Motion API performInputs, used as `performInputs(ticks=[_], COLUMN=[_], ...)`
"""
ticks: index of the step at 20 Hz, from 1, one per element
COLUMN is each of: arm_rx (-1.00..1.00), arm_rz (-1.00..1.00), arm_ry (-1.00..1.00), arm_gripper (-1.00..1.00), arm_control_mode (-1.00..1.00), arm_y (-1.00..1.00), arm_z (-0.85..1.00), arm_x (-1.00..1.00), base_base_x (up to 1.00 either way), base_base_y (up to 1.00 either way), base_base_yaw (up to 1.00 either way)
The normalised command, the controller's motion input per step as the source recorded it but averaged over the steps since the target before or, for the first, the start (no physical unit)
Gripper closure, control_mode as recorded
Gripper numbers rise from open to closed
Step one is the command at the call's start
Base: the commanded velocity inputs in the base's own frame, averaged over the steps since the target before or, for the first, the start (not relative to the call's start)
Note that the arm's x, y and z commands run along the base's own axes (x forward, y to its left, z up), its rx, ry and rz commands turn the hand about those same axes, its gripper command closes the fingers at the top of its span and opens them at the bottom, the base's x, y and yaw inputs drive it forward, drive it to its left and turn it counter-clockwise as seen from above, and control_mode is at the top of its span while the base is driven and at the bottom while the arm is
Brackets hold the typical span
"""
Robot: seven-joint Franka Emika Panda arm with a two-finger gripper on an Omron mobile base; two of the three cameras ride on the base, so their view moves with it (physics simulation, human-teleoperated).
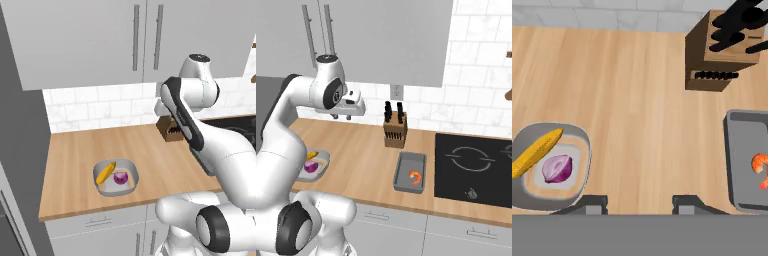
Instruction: Take the meat container that has the shrimp and place it on the second highest rack of the freezer. Then take the vegetable container that has the corn and onion and place it on the highest rack of the freezer.
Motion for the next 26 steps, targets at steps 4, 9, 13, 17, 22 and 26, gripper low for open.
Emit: performInputs(ticks=[4,9,13,17,22,26], arm_rx=[0.08,0.25,0.31,0.34,0.30,0.27], arm_rz=[-0.08,-0.27,-0.34,-0.42,-0.55,-0.57], arm_ry=[-0.18,-0.01,0.01,0.03,0.14,0.30], arm_gripper=[-1.00,-1.00,-1.00,-1.00,-1.00,-1.00], arm_control_mode=[-1.00,-1.00,-1.00,-1.00,-1.00,-1.00], arm_y=[-0.40,-0.63,-0.83,-1.00,-0.87,-0.84], arm_z=[-0.03,-0.49,-0.33,-0.15,-0.47,-0.66], arm_x=[-0.55,-0.71,-0.49,-0.13,-0.07,0.00], base_base_x=[0.00,0.00,0.00,0.00,0.00,0.00], base_base_y=[0.00,0.00,0.00,0.00,0.00,0.00], base_base_yaw=[0.00,0.00,0.00,0.00,0.00,0.00])
